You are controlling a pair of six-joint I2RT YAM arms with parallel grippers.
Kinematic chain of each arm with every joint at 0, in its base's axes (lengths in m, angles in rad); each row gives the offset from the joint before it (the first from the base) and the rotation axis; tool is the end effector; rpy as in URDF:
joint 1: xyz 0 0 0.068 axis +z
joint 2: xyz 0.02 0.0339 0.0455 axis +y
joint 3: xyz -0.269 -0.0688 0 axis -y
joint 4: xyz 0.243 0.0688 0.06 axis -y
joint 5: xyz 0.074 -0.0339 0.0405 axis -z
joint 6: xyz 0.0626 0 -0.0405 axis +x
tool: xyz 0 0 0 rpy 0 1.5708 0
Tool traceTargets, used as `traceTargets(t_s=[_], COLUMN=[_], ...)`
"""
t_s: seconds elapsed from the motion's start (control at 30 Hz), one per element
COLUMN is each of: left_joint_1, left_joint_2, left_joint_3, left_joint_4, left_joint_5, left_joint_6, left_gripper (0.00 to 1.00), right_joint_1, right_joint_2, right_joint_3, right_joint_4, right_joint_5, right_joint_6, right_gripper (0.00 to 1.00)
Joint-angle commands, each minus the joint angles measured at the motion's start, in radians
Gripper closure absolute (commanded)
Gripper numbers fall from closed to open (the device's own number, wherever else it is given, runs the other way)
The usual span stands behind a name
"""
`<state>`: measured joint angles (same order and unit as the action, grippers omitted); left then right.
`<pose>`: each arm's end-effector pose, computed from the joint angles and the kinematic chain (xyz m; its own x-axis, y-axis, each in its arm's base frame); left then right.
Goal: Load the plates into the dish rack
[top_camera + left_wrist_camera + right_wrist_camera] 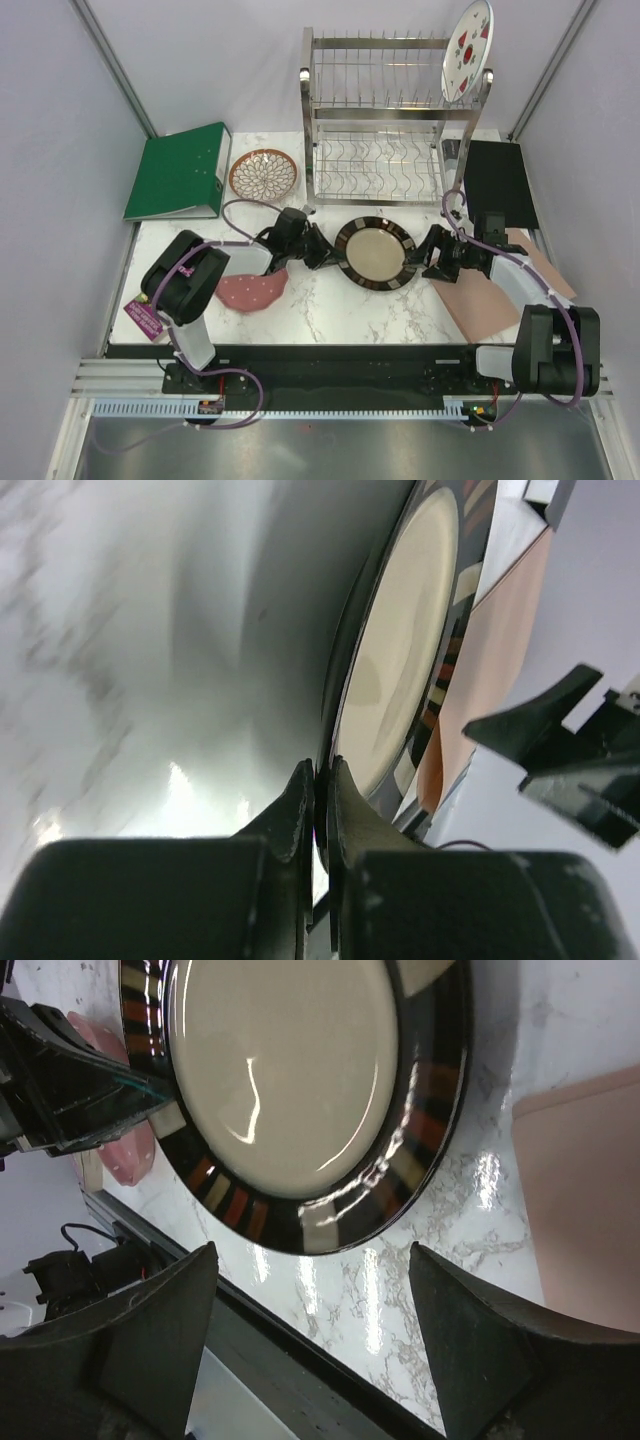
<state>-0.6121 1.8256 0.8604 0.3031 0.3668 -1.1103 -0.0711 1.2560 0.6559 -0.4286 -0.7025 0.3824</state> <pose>0.2980 -0.2367 0.1268 -0.9115 -0.3818 -0.1530 -0.1095 0.5837 -0.8045 0.2362 0.0237 0.1773 -0.8966 0.3494 -0.2721 0.0606 0.7056 0.7060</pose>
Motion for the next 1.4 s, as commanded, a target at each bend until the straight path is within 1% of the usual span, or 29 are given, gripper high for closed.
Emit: traceTargets(t_s=[0.0, 0.13, 0.27, 0.3, 0.37, 0.4, 0.47, 0.5, 0.57, 0.6, 0.63, 0.7, 0.87, 1.07, 1.2, 1.33, 1.37], left_joint_1=[0.038, 0.072, 0.106, 0.11, 0.115, 0.115, 0.115, 0.115, 0.115, 0.115, 0.115, 0.115, 0.115, 0.109, 0.103, 0.094, 0.092], left_joint_2=[-0.11, -0.158, -0.152, -0.149, -0.134, -0.12, -0.098, -0.082, -0.062, -0.051, -0.037, -0.025, 0.0, 0.027, 0.05, 0.061, 0.063], left_joint_3=[-0.112, -0.185, -0.236, -0.242, -0.256, -0.258, -0.255, -0.251, -0.233, -0.227, -0.221, -0.207, -0.196, -0.184, -0.175, -0.173, -0.173], left_joint_4=[-0.151, -0.173, -0.171, -0.157, -0.139, -0.122, -0.111, -0.11, -0.108, -0.108, -0.108, -0.108, -0.095, -0.081, -0.081, -0.079, -0.078], left_joint_5=[0.056, 0.077, 0.087, 0.089, 0.096, 0.096, 0.103, 0.1, 0.101, 0.103, 0.103, 0.106, 0.107, 0.109, 0.112, 0.113, 0.11], left_joint_6=[0.047, 0.072, 0.078, 0.078, 0.082, 0.083, 0.084, 0.084, 0.09, 0.092, 0.098, 0.101, 0.107, 0.124, 0.138, 0.15, 0.152], left_gripper=[0.98, 0.96, 0.94, 0.93, 0.92, 0.89, 0.79, 0.61, 0.5, 0.45, 0.43, 0.41, 0.41, 0.41, 0.4, 0.4, 0.4], right_joint_1=[-0.007, -0.007, -0.006, -0.006, -0.006, -0.003, 0.008, 0.016, 0.048, 0.06, 0.089, 0.111, 0.157, 0.194, 0.208, 0.235, 0.241], right_joint_2=[0.072, 0.17, 0.298, 0.35, 0.4, 0.452, 0.5, 0.544, 0.6, 0.614, 0.623, 0.648, 0.692, 0.743, 0.76, 0.772, 0.775], right_joint_3=[-0.013, 0.002, 0.027, 0.027, 0.027, 0.028, 0.033, 0.04, 0.053, 0.059, 0.059, 0.05, 0.04, 0.056, 0.047, 0.05, 0.053], right_joint_4=[0.152, 0.172, 0.183, 0.212, 0.253, 0.305, 0.367, 0.411, 0.421, 0.468, 0.485, 0.543, 0.636, 0.675, 0.761, 0.786, 0.786], right_joint_5=[-0.11, -0.115, -0.143, -0.153, -0.182, -0.193, -0.221, -0.226, -0.232, -0.235, -0.235, -0.236, -0.236, -0.233, -0.226, -0.184, -0.175], right_joint_6=[-0.011, -0.063, -0.119, -0.117, -0.09, -0.077, -0.028, -0.019, -0.004, 0.009, 0.019, 0.059, 0.122, 0.144, 0.194, 0.228, 0.231], right_gripper=[0.15, 0.16, 0.17, 0.18, 0.18, 0.18, 0.19, 0.2, 0.2, 0.2, 0.2, 0.21, 0.22, 0.29, 0.34, 0.35, 0.37])
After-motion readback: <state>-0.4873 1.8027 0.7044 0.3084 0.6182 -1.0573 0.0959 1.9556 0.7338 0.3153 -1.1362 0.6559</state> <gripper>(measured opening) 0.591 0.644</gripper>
